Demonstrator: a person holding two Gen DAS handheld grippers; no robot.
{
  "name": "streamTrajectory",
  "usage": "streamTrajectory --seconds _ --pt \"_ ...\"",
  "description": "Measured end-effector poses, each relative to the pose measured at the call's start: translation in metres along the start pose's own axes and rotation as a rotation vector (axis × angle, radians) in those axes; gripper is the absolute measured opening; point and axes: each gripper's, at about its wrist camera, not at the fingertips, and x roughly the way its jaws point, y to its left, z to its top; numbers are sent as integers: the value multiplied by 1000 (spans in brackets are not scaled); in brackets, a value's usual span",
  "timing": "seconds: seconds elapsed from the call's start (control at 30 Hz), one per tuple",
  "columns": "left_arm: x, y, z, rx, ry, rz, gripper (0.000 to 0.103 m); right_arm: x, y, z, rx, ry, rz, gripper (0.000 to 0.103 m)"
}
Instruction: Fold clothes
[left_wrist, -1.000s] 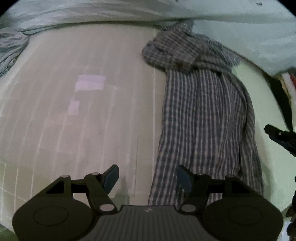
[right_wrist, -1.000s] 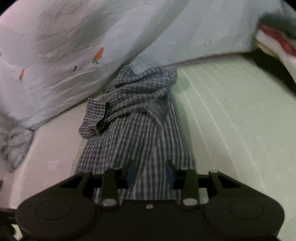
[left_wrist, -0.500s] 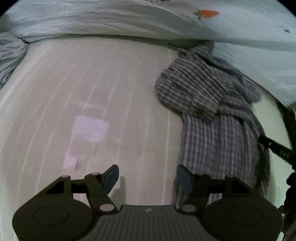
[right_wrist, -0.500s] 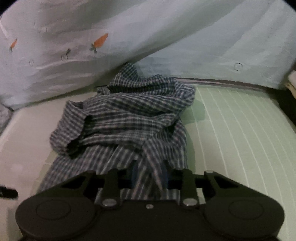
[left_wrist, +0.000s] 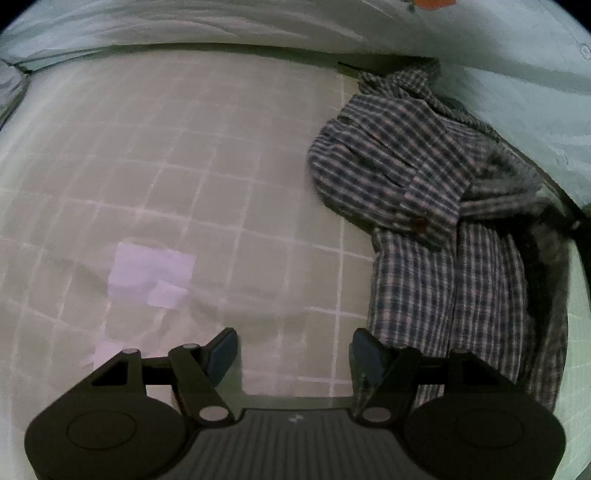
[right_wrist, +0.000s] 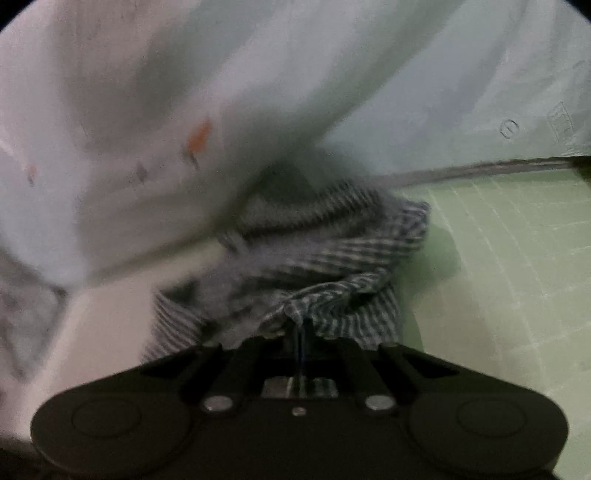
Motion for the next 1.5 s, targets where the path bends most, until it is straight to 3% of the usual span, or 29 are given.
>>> streamTrajectory --seconds 0.1,0.17,0.27,0.3,0.37,0.47,0.67,0.87,0.97,1.03,1.23,1.3,1.37,1.43,1.5 --pt "-1 -1 2 -4 -16 1 70 2 7 6 58 -15 70 2" --pt "-3 -1 4 -3 -26 0 70 15 9 -1 66 24 70 2" --pt "-4 -1 6 -9 -33 -1 70 48 11 -22 26 155 2 4" --pt "-4 -1 8 -11 -36 0 70 56 11 -30 26 194 -17 9" --pt "-3 1 11 -16 -41 2 70 60 9 -37 46 222 -33 15" --pt "-4 6 18 -30 -50 1 70 39 10 -30 75 138 -27 45" --pt "5 12 49 -67 -68 -34 70 10 -13 -1 144 -18 -86 64" --pt "25 4 91 -89 -70 -121 71 26 -55 16 264 -20 -170 64" --pt "30 -6 108 -108 -79 -147 78 38 -67 20 281 -8 -211 64" --pt "34 -12 119 -147 -86 -211 78 45 -74 20 295 -3 -228 64" --pt "58 -14 147 -444 -55 -442 79 60 -95 19 411 7 -204 64" --pt "67 -18 154 -494 -29 -431 79 65 -103 19 475 2 -184 64" --pt "72 -26 161 -455 -35 -369 77 69 -110 20 532 -7 -169 66" --pt "73 -33 163 -405 -47 -322 60 72 -111 23 534 -18 -148 65" --pt "75 -33 162 -393 -29 -297 44 76 -111 27 530 -24 -116 43"
